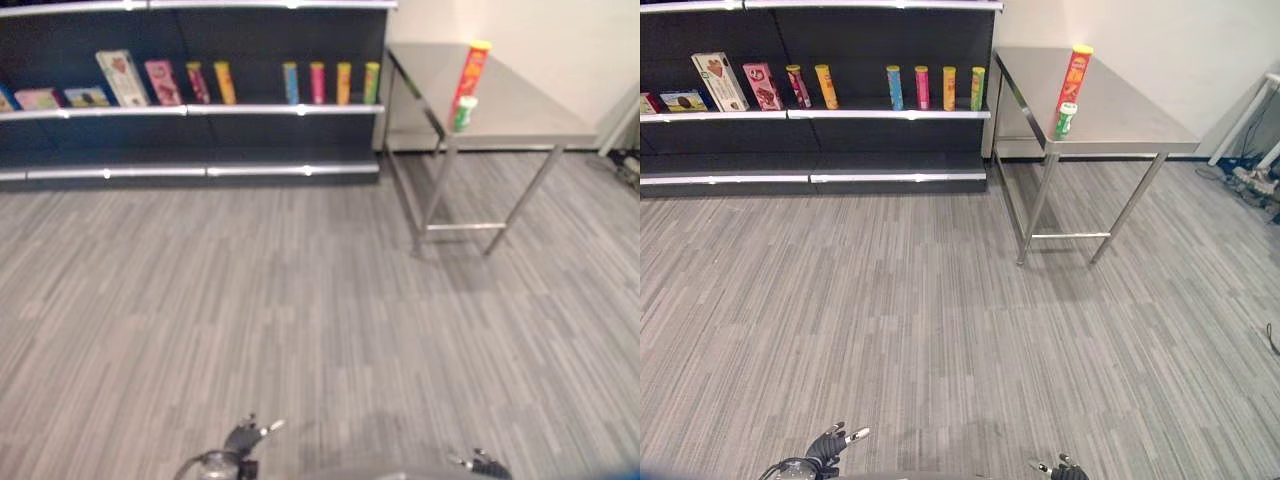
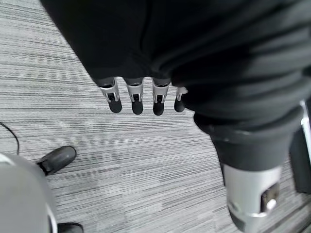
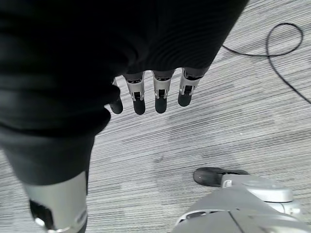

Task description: Put the goods on the table back onto the shelves and tidy them up.

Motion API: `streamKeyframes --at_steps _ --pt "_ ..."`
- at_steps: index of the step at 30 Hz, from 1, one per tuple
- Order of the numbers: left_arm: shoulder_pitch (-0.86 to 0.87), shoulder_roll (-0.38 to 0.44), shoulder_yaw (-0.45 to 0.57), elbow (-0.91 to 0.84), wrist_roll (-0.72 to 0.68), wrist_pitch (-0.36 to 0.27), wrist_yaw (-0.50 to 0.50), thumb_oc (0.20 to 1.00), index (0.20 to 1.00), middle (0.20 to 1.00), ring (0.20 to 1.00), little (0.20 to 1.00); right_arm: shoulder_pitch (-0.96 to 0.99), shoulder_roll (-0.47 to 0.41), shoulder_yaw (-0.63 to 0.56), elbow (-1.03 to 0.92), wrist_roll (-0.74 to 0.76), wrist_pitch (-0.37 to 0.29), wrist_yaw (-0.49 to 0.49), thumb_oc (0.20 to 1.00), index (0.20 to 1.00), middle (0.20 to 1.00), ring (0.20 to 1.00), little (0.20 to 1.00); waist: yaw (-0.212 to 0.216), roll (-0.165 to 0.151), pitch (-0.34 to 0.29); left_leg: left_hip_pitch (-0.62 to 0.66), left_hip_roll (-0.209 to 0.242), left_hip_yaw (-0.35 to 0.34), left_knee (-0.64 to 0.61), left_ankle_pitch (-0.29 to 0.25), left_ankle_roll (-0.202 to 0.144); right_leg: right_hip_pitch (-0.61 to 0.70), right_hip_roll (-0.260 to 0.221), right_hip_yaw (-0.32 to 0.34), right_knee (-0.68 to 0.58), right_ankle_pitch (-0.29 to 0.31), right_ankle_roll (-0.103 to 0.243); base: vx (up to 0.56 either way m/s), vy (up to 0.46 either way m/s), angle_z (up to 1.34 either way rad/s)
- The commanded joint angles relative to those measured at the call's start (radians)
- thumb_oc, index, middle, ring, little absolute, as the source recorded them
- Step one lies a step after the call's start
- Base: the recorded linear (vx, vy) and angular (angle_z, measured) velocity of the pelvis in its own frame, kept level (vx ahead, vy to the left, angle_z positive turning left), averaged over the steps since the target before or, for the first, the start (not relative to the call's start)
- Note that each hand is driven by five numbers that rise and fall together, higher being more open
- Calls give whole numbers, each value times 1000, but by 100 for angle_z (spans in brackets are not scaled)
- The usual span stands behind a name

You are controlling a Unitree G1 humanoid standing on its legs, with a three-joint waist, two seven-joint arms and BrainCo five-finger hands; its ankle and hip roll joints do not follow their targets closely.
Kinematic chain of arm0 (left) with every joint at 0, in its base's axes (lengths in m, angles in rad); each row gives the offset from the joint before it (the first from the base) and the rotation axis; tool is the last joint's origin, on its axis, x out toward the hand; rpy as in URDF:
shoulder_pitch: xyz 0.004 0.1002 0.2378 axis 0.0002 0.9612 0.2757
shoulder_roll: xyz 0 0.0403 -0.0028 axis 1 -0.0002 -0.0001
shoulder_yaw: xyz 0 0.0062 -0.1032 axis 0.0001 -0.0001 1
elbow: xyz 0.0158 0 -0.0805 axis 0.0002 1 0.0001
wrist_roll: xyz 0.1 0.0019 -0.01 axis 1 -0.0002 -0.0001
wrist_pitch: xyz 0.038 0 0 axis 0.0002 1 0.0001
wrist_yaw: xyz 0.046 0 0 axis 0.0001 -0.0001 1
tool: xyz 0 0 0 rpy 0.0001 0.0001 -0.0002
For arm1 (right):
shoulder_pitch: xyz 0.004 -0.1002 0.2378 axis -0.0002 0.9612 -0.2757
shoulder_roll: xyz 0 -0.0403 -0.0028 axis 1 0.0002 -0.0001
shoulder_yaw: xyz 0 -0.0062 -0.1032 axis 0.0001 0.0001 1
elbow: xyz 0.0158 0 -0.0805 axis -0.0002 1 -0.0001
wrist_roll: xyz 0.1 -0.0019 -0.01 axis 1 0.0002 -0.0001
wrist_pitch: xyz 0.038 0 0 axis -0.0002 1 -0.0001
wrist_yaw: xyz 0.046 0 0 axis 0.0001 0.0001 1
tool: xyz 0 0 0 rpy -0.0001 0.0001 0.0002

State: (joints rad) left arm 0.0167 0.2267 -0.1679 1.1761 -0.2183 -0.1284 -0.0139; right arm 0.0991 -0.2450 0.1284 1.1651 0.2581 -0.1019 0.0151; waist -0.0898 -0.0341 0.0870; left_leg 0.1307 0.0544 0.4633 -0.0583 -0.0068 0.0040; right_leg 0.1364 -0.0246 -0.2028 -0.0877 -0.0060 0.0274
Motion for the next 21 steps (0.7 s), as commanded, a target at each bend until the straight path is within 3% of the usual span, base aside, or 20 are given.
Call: streamKeyframes --at_steps 1,21 --pt "-68 4 -22 36 -8 -28 -10 1000 1000 1000 1000 1000 -67 -15 14 41 29 -20 7 1000 1000 1000 1000 1000 -15 2 -9 33 35 -37 -21 25 -94 5 -28 -12 7 -4 92 4 13 -4" --pt "-84 3 -105 46 126 -25 -29 1000 1000 1000 1000 1000 -81 -21 51 81 -28 -4 23 1000 1000 1000 1000 1000 -20 9 1 19 33 -40 19 6 -92 -1 -35 -3 12 -3 91 -5 -5 -2"
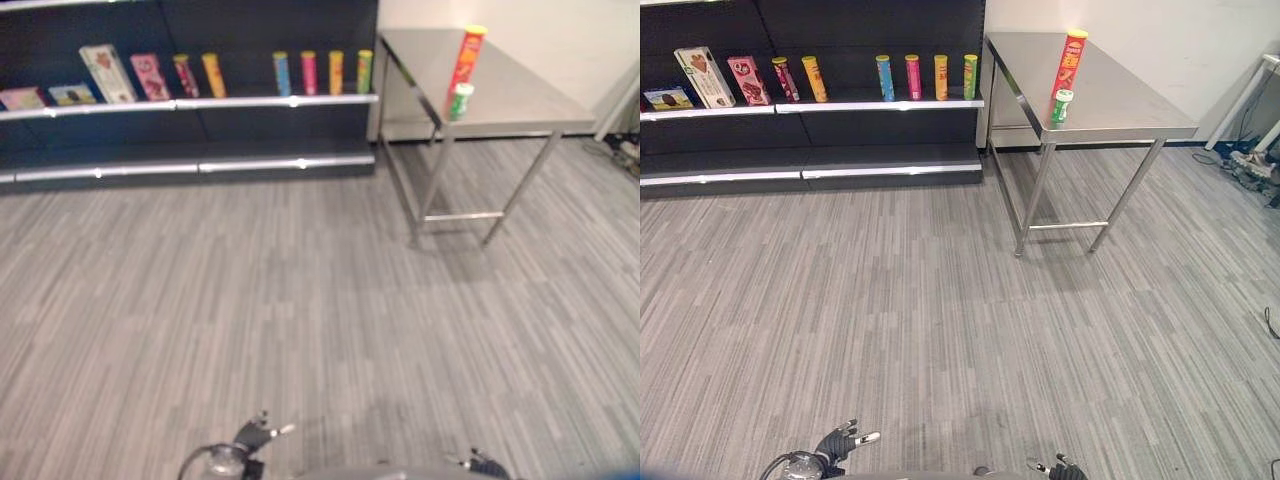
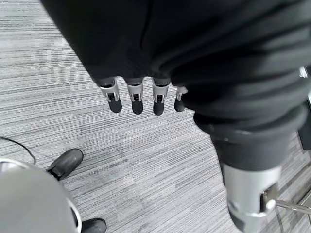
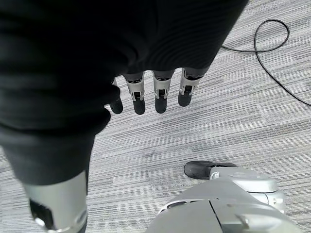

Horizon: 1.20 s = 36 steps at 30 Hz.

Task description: Put the goods on the table back onto the shelves and tidy them up.

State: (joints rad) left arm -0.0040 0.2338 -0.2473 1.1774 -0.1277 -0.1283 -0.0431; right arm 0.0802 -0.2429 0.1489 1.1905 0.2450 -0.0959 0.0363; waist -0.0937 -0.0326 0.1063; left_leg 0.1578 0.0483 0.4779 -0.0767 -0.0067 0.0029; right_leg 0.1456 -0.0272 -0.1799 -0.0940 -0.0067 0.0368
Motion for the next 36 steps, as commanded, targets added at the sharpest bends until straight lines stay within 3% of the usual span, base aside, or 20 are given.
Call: streamKeyframes --at_steps 1,4,6,9,11,13,15,21,26,30,34,36 --pt "-67 3 -25 40 34 -25 1 1000 1000 1000 1000 1000 -64 -29 38 35 -18 -10 5 1000 1000 1000 1000 1000 -14 0 -9 -34 49 -50 88 0 -98 -14 -33 -17 20 -4 75 -67 -91 -2" --pt "-71 11 -23 20 16 -27 2 1000 1000 1000 1000 1000 -63 -40 52 8 -17 -10 13 1000 1000 1000 1000 1000 0 -9 17 -91 73 -81 195 15 -120 -11 -21 0 16 -11 59 -91 -118 -10" --pt "-82 15 -32 1 3 -35 8 1000 1000 1000 1000 1000 -73 -55 64 4 -19 -13 14 1000 1000 1000 1000 1000 23 -22 38 -162 63 -198 296 31 -140 -22 -16 14 12 -3 44 -131 -102 -11" --pt "-86 -3 -43 7 -7 -38 7 1000 1000 1000 1000 1000 -87 -68 60 33 -23 -9 8 1000 1000 1000 1000 1000 28 -24 28 -154 32 -318 247 -38 -128 -49 -23 28 7 -1 55 -39 28 -26" --pt "-81 -22 -59 20 6 -39 2 1000 1000 1000 1000 1000 -85 -78 36 42 -18 -9 8 1000 1000 1000 1000 1000 13 -7 18 -113 60 -265 161 -35 -120 -54 -32 20 7 4 70 20 138 -8" --pt "-79 -20 -76 27 28 -39 -1 1000 1000 1000 1000 1000 -80 -74 14 26 11 -15 3 1000 1000 1000 1000 1000 -6 12 -7 -56 66 -205 38 4 -117 -68 -33 27 7 12 81 55 188 -11" --pt "-88 -13 -79 25 38 -38 4 1000 1000 1000 1000 1000 -72 -60 30 30 -5 -12 6 1000 1000 1000 1000 1000 -13 19 -13 -30 58 -206 -11 17 -114 -73 -38 26 7 20 84 4 148 -25" --pt "-94 1 -43 41 19 -38 24 1000 1000 1000 1000 1000 -41 -27 49 55 -45 -7 9 1000 1000 1000 1000 1000 -24 -3 -12 -13 62 -188 -11 19 -126 -41 -51 0 7 23 87 9 47 23" --pt "-67 -9 -39 59 40 -33 21 1000 1000 1000 1000 1000 -58 -35 55 44 -49 -8 6 1000 1000 1000 1000 1000 -5 -11 -26 -7 43 -202 -11 -5 -103 -42 -52 22 7 22 96 43 50 -3" --pt "-65 -10 -29 58 31 -33 27 1000 1000 1000 1000 1000 -89 -24 68 45 -51 -1 11 1000 1000 1000 1000 1000 4 -7 -24 2 13 -187 -11 -23 -77 -52 -80 36 22 29 116 78 114 -17" --pt "-67 -2 -16 53 18 -31 31 1000 1000 1000 1000 1000 -99 -22 69 43 -56 4 14 1000 1000 1000 1000 1000 12 2 -12 -4 -10 -182 -11 -32 -50 -107 -105 41 124 13 127 66 137 -14" --pt "-67 8 -6 49 12 -28 31 1000 1000 1000 1000 1000 -104 -29 64 39 -54 8 20 1000 1000 1000 1000 1000 10 16 15 4 -42 -197 -11 -49 -11 -214 -129 54 338 24 151 132 248 -46"
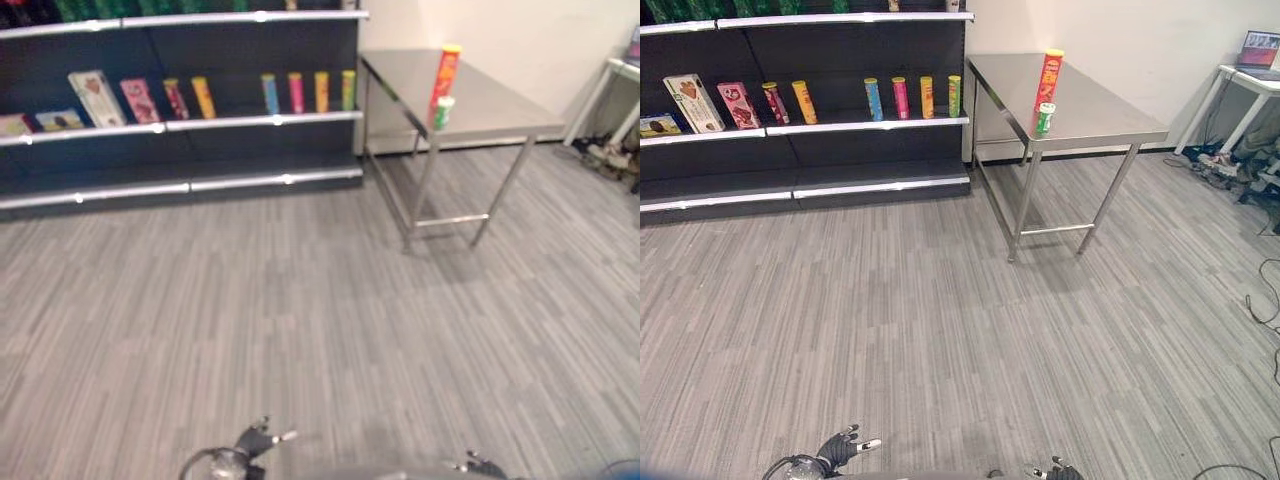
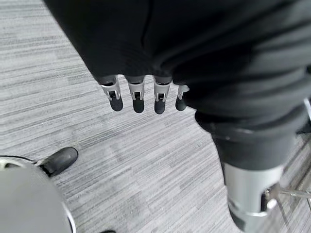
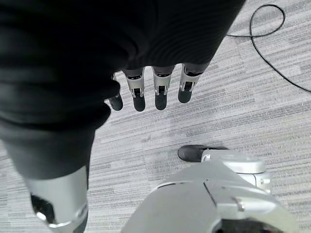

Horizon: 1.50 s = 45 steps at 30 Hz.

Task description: Put the goods on the table back onto the shelves and tidy them up.

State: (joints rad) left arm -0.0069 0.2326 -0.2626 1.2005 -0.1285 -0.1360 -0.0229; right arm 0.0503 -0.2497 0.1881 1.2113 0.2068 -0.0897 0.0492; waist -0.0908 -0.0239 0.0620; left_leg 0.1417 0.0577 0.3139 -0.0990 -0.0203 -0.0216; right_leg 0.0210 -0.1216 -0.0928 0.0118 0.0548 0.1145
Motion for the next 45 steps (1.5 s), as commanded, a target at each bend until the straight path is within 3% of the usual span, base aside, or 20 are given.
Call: streamKeyframes --at_steps 1,3,5,8,9,14,17,18,19,20,21,23,24,26,28,31,34,37,42,45 --pt "-65 11 11 27 12 -20 11 1000 1000 1000 1000 1000 -75 -25 25 18 -13 2 8 1000 1000 1000 1000 1000 3 6 64 25 -61 -37 12 -39 21 -123 -38 -19 289 -13 77 205 202 -58" --pt "-66 15 19 30 3 -19 9 1000 1000 1000 1000 1000 -66 -30 21 19 -9 2 11 1000 1000 1000 1000 1000 -12 15 84 49 -70 -55 13 -50 35 -189 -21 15 414 12 73 284 105 -12" --pt "-71 16 19 27 -5 -21 10 1000 1000 1000 1000 1000 -52 -35 17 17 -12 2 12 1000 1000 1000 1000 1000 -27 19 86 64 -80 -65 12 -72 29 -230 -18 -5 383 7 57 277 -4 26" --pt "-85 10 11 27 -2 -25 12 1000 1000 1000 1000 1000 -48 -40 11 26 -12 1 9 1000 1000 1000 1000 1000 -51 16 88 84 -88 -77 12 -104 12 -244 -26 -31 186 25 59 277 -126 25" --pt "-93 6 7 30 0 -25 12 1000 1000 1000 1000 1000 -47 -39 8 19 -14 3 10 1000 1000 1000 1000 1000 -62 7 94 107 -96 -79 12 -125 -1 -275 -56 -60 53 80 80 305 -154 27" --pt "-99 -11 3 33 13 -25 12 1000 1000 1000 1000 1000 -33 -37 8 24 -42 9 17 1000 1000 1000 1000 1000 -85 15 104 191 -86 -87 12 -176 -33 -319 -85 -184 -78 133 106 319 -153 12" --pt "-96 -15 -2 29 15 -28 7 1000 1000 1000 1000 1000 -13 -40 3 33 -41 10 21 1000 1000 1000 1000 1000 -95 10 92 220 -89 -112 12 -178 -43 -302 -79 -173 -92 160 100 448 -296 39" --pt "-107 -20 -12 32 21 -29 9 1000 1000 1000 1000 1000 -13 -55 2 32 -38 6 25 1000 1000 1000 1000 1000 -114 24 86 213 -57 -135 99 -125 -77 -262 -29 -131 -99 171 73 600 -475 106" --pt "-107 -23 -16 25 8 -26 8 1000 1000 1000 1000 1000 -12 -63 -2 29 -34 5 22 1000 1000 1000 1000 1000 -116 25 87 195 -41 -138 159 -92 -95 -242 -13 -122 -93 169 61 617 -545 116" --pt "-109 -27 -13 21 -7 -29 4 1000 1000 1000 1000 1000 -14 -76 -12 24 -9 -2 21 1000 1000 1000 1000 1000 -121 38 85 182 -22 -132 250 -21 -132 -217 18 -127 -90 158 39 375 -360 78" --pt "-106 -27 -18 18 -11 -29 1 1000 1000 1000 1000 1000 -15 -80 -17 22 2 -2 18 1000 1000 1000 1000 1000 -120 31 81 140 -16 -129 327 11 -146 -194 21 -125 -95 145 29 374 -399 33" --pt "-116 -26 -39 5 -10 -25 -3 1000 1000 1000 1000 1000 -24 -99 -27 15 34 -11 9 1000 1000 1000 1000 1000 -117 18 86 18 26 -106 590 155 -206 -120 43 -131 -99 84 -18 299 -390 -4" --pt "-118 -24 -43 -1 -13 -23 -1 1000 1000 1000 1000 1000 -26 -104 -26 11 41 -11 7 1000 1000 1000 1000 1000 -110 6 92 -23 57 -73 692 188 -217 -87 47 -132 -99 59 -39 327 -385 -9" --pt "-113 -20 -40 -6 -21 -20 5 1000 1000 1000 1000 1000 -34 -111 -19 11 39 -8 3 1000 1000 1000 1000 1000 -93 -11 100 -41 113 17 778 200 -203 -28 61 -132 -99 19 -70 340 -321 -13" --pt "-107 -19 -36 -5 -24 -18 7 1000 1000 1000 1000 1000 -37 -109 -12 9 41 -5 3 1000 1000 1000 1000 1000 -64 -21 101 -103 124 37 797 165 -188 18 79 -107 -99 -9 -85 362 -232 -24" --pt "-88 -26 -33 5 -23 -20 7 1000 1000 1000 1000 1000 -34 -101 -8 17 41 -8 3 1000 1000 1000 1000 1000 -40 -16 96 -173 165 66 657 133 -156 76 100 -88 -99 -54 -83 365 -106 -29" --pt "-74 -28 -27 17 -20 -20 8 1000 1000 1000 1000 1000 -32 -93 -1 18 29 -12 2 1000 1000 1000 1000 1000 -28 -13 96 -215 160 65 348 115 -128 109 101 -69 -99 -83 -58 332 37 -18" --pt "-61 -28 -18 22 -16 -23 10 1000 1000 1000 1000 1000 -33 -84 13 7 13 -22 4 1000 1000 1000 1000 1000 -2 8 102 -245 143 26 57 210 -131 161 125 -44 -99 -118 -54 446 49 -35" --pt "-31 -29 6 36 -16 -21 12 1000 1000 1000 1000 1000 -40 -70 40 -1 -24 -21 9 1000 1000 1000 1000 1000 33 14 99 -300 158 -3 12 238 -150 242 149 41 -99 -175 -59 422 61 -46" --pt "-24 -24 19 36 -21 -21 14 1000 1000 1000 1000 1000 -47 -56 44 9 -37 -17 18 1000 1000 1000 1000 1000 55 7 58 -279 139 32 12 254 -134 281 115 72 -63 -188 -41 497 153 -104"
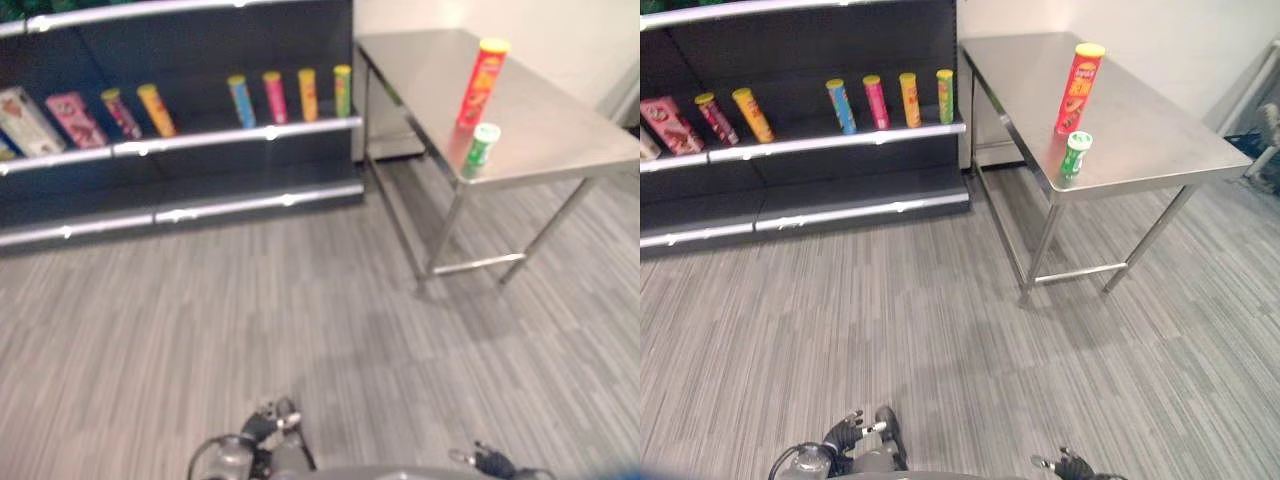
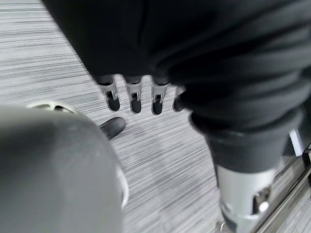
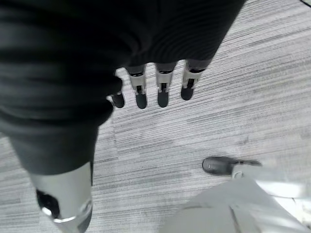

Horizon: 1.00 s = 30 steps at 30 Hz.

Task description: Put the goods on the table back onto the shelves and tidy them up.

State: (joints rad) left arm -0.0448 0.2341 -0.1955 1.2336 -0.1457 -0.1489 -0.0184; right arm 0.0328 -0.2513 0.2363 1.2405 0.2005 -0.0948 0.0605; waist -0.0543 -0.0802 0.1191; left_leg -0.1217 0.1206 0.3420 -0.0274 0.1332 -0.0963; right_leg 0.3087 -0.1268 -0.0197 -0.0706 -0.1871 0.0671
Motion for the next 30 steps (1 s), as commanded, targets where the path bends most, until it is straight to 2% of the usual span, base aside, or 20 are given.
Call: streamKeyframes --at_steps 1,2,3,4,5,7,8,9,10,11,13,14,15,16,18,21,23,26,28,30 --pt "14 -25 -48 3 -4 -8 9 1000 1000 1000 1000 1000 -30 -54 -4 -20 -31 -12 6 1000 1000 1000 1000 1000 19 62 0 -15 75 5 -60 100 -59 -7 118 -1 20 53 7 414 139 -102" --pt "9 -15 -42 -7 -11 -9 8 1000 1000 1000 1000 1000 -30 -49 3 -13 -48 -9 11 1000 1000 1000 1000 1000 32 47 -22 7 41 28 -60 80 -32 -14 83 -23 87 58 36 250 93 -41" --pt "9 -15 -42 -7 -11 -9 8 1000 1000 1000 1000 1000 -30 -50 3 -13 -48 -9 11 1000 1000 1000 1000 1000 34 50 -24 4 44 29 -60 81 -32 -17 86 -20 87 60 35 360 148 -7" --pt "5 -12 -44 -14 -15 -9 5 1000 1000 1000 1000 1000 -32 -49 5 -11 -53 -8 14 1000 1000 1000 1000 1000 38 42 -27 17 20 36 -60 64 -12 -39 69 -36 172 85 57 186 113 12" --pt "-3 -11 -49 -18 -17 -8 4 1000 1000 1000 1000 1000 -37 -50 5 -10 -50 -6 14 1000 1000 1000 1000 1000 39 44 -25 29 5 42 -60 46 7 -83 60 -41 274 123 84 269 170 6" --pt "-20 -5 -55 -19 -19 -5 5 1000 1000 1000 1000 1000 -47 -50 -2 -17 -40 -7 16 1000 1000 1000 1000 1000 22 36 -6 78 -34 49 -60 0 46 -190 25 -56 498 263 162 200 153 1" --pt "-30 -2 -58 -16 -20 -6 7 1000 1000 1000 1000 1000 -50 -47 -6 -28 -33 -8 17 1000 1000 1000 1000 1000 13 42 3 99 -38 54 -57 -16 59 -246 12 -65 591 327 178 187 157 11" --pt "-35 1 -63 -13 -16 -5 8 1000 1000 1000 1000 1000 -51 -45 -9 -38 -28 -9 17 1000 1000 1000 1000 1000 -4 48 15 126 -50 55 -56 -33 73 -292 -3 -79 674 359 177 338 231 20" --pt "-33 3 -63 -7 -11 0 4 1000 1000 1000 1000 1000 -42 -41 -18 -44 -28 -6 16 1000 1000 1000 1000 1000 -18 66 20 179 -64 60 -60 -67 90 -355 -52 -138 748 340 159 279 181 20" --pt "-33 2 -63 -7 -11 0 4 1000 1000 1000 1000 1000 -42 -41 -18 -44 -28 -6 16 1000 1000 1000 1000 1000 -17 69 18 177 -60 61 -60 -66 90 -357 -49 -139 745 343 158 331 146 20" --pt "-36 2 -63 -2 -10 0 2 1000 1000 1000 1000 1000 -28 -39 -29 -37 -22 -6 9 1000 1000 1000 1000 1000 -33 74 22 207 -75 53 -60 -99 82 -369 -107 -223 614 233 112 217 25 12" --pt "-36 2 -63 -2 -10 0 2 1000 1000 1000 1000 1000 -28 -39 -29 -37 -22 -6 9 1000 1000 1000 1000 1000 -35 73 24 208 -76 50 -60 -99 82 -366 -108 -226 614 232 112 323 -47 11" --pt "-31 -1 -65 5 -3 -2 1 1000 1000 1000 1000 1000 -19 -41 -37 -25 -23 -3 3 1000 1000 1000 1000 1000 -47 78 21 235 -79 45 -60 -140 62 -381 -136 -276 459 171 101 345 -98 11" --pt "-32 -2 -65 6 2 -2 1 1000 1000 1000 1000 1000 -17 -44 -38 -19 -28 0 -1 1000 1000 1000 1000 1000 -50 73 17 250 -86 49 -60 -161 54 -396 -148 -298 337 189 106 435 -144 15" --pt "-34 -1 -61 8 11 -6 5 1000 1000 1000 1000 1000 -12 -46 -40 -11 -29 6 -1 1000 1000 1000 1000 1000 -61 67 18 280 -88 50 -60 -188 38 -403 -135 -312 136 258 125 283 -142 -19" --pt "-43 -2 -54 9 31 -10 6 1000 1000 1000 1000 1000 -9 -43 -49 -2 -31 10 2 1000 1000 1000 1000 1000 -79 58 26 320 -85 56 -60 -223 17 -459 -135 -313 0 324 156 273 -139 -16" --pt "-46 -2 -58 10 48 -12 6 1000 1000 1000 1000 1000 -2 -46 -53 8 -35 14 5 1000 1000 1000 1000 1000 -89 52 31 344 -90 55 -60 -237 11 -486 -141 -298 -8 343 163 267 -149 20" --pt "-49 -7 -72 8 67 -13 5 1000 1000 1000 1000 1000 19 -56 -62 24 -36 17 7 1000 1000 1000 1000 1000 -102 37 25 374 -111 38 -60 -256 12 -472 -146 -288 -16 380 153 275 -192 23" --pt "-55 -15 -82 5 73 -14 4 1000 1000 1000 1000 1000 26 -70 -66 32 -37 17 10 1000 1000 1000 1000 1000 -105 44 20 391 -102 17 -60 -254 2 -452 -125 -276 -17 374 146 285 -272 22" --pt "-62 -18 -82 0 54 -16 6 1000 1000 1000 1000 1000 28 -86 -77 44 -26 15 12 1000 1000 1000 1000 1000 -117 52 20 384 -74 2 10 -254 -22 -427 -93 -252 -17 363 126 246 -305 29"
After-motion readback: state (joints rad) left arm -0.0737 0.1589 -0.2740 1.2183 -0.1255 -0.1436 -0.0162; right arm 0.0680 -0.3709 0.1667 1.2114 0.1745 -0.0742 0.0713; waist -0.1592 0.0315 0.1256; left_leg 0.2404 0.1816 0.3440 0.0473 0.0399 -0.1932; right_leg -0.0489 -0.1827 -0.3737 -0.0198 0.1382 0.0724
